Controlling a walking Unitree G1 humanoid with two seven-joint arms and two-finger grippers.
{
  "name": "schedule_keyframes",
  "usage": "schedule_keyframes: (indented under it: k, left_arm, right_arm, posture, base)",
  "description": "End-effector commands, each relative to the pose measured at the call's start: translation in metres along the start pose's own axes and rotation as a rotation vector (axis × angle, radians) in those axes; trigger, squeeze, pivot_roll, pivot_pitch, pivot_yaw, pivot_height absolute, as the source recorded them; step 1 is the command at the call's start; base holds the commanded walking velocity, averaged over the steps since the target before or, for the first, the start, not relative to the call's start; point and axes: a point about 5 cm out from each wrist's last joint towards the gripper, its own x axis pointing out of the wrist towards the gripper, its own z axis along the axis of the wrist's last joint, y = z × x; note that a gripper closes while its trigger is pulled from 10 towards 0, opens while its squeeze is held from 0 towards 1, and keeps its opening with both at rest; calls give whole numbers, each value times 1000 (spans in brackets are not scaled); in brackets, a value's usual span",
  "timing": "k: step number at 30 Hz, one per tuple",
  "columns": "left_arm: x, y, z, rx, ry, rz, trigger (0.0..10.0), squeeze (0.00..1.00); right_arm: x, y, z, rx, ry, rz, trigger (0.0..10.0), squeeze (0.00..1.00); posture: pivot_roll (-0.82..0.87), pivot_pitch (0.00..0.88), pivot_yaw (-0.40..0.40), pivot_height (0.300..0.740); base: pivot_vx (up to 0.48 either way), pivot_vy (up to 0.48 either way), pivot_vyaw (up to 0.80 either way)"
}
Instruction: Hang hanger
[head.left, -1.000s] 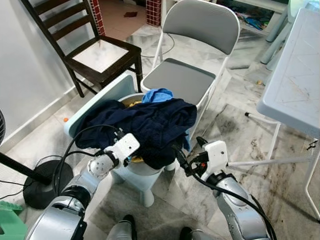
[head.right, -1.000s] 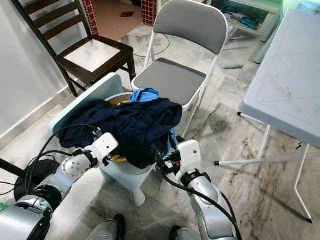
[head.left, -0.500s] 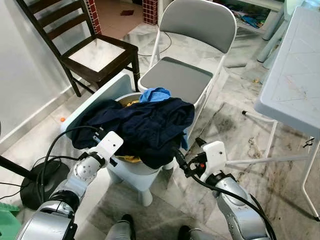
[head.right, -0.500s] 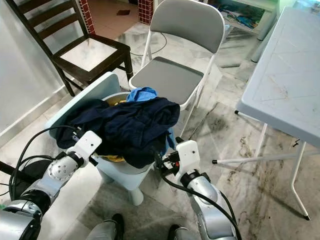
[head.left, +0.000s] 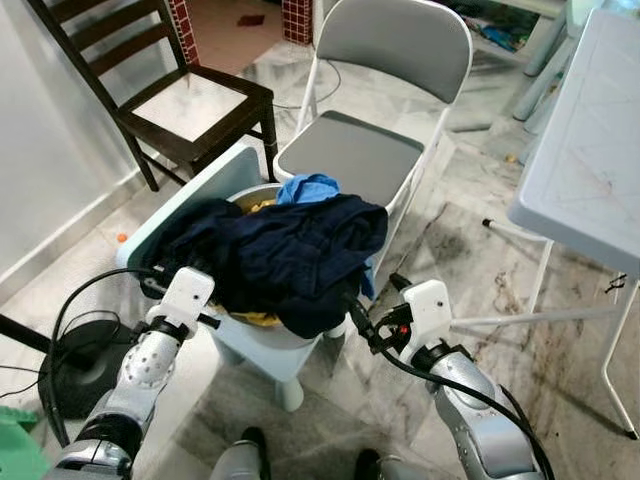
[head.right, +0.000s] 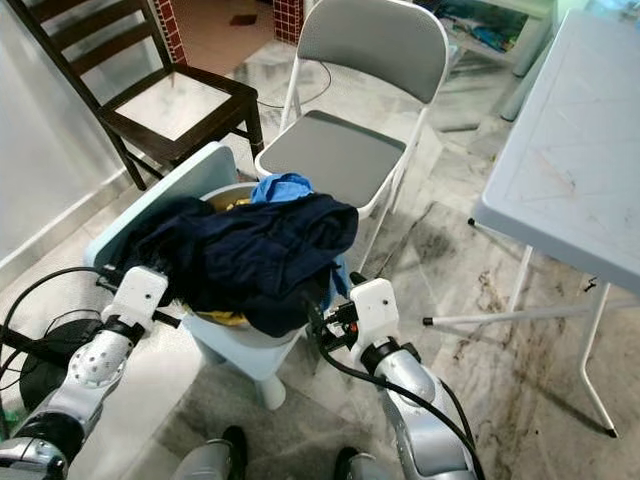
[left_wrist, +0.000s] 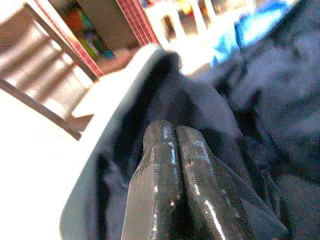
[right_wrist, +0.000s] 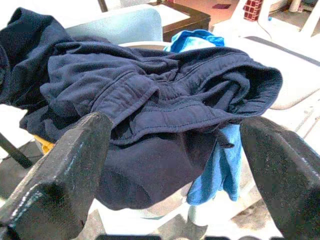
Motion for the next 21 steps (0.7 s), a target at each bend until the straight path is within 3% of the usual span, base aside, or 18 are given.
schedule_keyframes:
  k: [1, 4, 6, 11, 12, 15, 21]
  left_arm:
    - [3, -1, 9, 19, -54, -8, 0, 0]
    - [9, -4, 19, 14, -96, -27, 0, 0]
    - [23, -9, 35, 2, -144, -62, 0, 0]
    - [39, -27, 49, -59, -153, -163, 0, 0]
    - [44, -36, 53, -98, -146, -226, 10000, 1000]
    - [50, -49, 59, -137, -137, -293, 10000, 1000]
    - [56, -62, 66, -131, -129, -382, 10000, 1000]
  right_arm:
    - [-2, 1, 0, -6, -1, -1, 10000, 0]
    - [-1, 1, 1, -7, -4, 5, 10000, 0]
    - [1, 1, 2, -13, -8, 8, 10000, 0]
    - [0, 1, 4, -14, -15, -1, 10000, 0]
    - [-1, 0, 4, -13, -15, -8, 10000, 0]
    - [-4, 0, 3, -14, -14, -19, 10000, 0]
    - [-8, 0, 2, -18, -8, -23, 10000, 27]
  posture:
    - [95, 246, -47, 740]
    - [100, 249, -50, 740]
    - [99, 251, -50, 740]
    - [81, 261, -45, 740]
    - [76, 263, -45, 740]
    - [62, 266, -44, 740]
    - [47, 274, -44, 740]
  base:
    - [0, 0, 0]
    - [0, 0, 0]
    - [0, 0, 0]
    - [0, 0, 0]
    - [0, 0, 0]
    - [0, 0, 0]
    - [0, 0, 0]
